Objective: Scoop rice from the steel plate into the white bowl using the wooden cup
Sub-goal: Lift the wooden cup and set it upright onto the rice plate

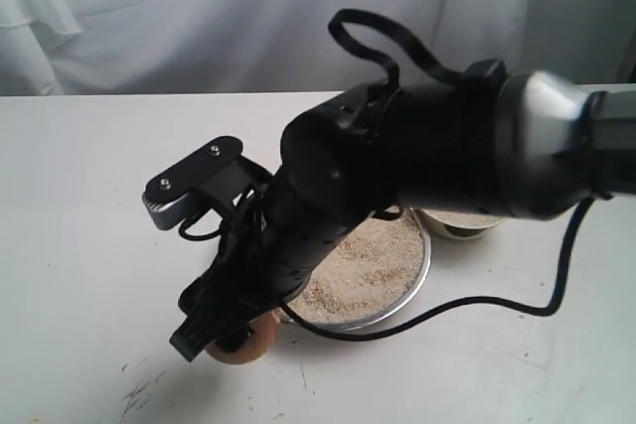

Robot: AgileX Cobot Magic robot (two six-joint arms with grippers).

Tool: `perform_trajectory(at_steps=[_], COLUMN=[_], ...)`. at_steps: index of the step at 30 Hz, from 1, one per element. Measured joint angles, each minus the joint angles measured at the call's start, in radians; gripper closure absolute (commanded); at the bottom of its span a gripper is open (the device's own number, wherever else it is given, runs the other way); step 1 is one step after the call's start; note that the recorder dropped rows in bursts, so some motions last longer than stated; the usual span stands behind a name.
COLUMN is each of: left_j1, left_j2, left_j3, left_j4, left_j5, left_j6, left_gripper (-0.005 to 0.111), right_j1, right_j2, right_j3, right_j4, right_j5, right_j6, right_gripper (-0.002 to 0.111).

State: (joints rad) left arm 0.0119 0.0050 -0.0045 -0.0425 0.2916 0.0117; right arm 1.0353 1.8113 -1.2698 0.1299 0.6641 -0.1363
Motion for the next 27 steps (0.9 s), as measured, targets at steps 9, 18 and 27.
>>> perform_trajectory(at_steps=[9, 18, 27], left_j1=[0.0, 0.0, 0.0], left_j2=[0.0, 0.0, 0.0], left_j3=[0.0, 0.0, 0.0], left_j4=[0.0, 0.0, 0.0], left_j5=[0.0, 0.0, 0.0], left_j6=[0.0, 0.0, 0.0], left_gripper=[0.107, 0.107, 0.107], right_j1=[-0.063, -0.2, -0.205], right_j2=[-0.049, -0.045, 0.064], right_j3=[-0.093, -0.137, -0.141], right_j4=[-0.212, -0.4, -0.467], right_j5=[0.15, 0.211, 0.216], right_j6=[0.074, -0.002, -0.095], right_gripper=[0.108, 0.108, 0.108])
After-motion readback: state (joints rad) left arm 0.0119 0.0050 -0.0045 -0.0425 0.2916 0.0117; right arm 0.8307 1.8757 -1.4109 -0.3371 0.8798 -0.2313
